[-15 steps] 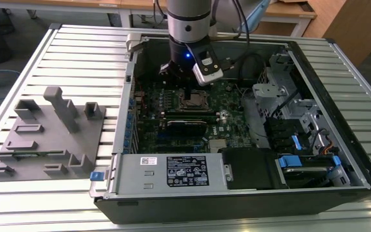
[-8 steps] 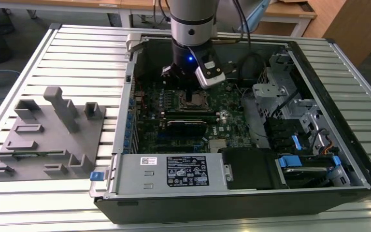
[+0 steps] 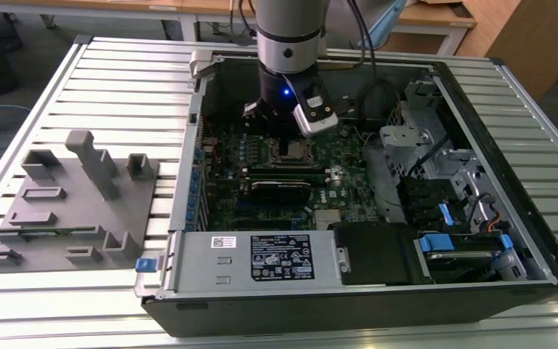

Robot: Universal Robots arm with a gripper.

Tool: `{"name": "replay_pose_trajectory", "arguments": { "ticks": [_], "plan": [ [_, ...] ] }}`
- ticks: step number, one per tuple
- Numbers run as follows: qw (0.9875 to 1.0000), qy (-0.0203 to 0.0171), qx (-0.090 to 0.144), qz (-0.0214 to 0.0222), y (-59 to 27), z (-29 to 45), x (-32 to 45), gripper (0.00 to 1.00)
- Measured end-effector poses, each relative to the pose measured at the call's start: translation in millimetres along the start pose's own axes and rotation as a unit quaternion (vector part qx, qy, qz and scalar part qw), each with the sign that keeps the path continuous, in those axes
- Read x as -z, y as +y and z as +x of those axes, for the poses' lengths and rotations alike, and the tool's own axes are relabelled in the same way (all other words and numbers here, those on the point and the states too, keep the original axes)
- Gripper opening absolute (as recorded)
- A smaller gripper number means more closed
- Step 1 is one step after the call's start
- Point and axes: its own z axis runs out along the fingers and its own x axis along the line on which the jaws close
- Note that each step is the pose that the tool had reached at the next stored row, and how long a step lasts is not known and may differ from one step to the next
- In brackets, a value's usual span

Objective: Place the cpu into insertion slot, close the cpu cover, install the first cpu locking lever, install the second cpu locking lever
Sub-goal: 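Install the second cpu locking lever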

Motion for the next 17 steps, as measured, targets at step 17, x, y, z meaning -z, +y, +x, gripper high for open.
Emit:
{"name": "replay_pose_trajectory", "arguments": {
  "ticks": [17],
  "plan": [
    [1.0000, -0.0001, 0.000, 0.0012, -1.5, 8.1, -30.4, 0.11]
  ]
}}
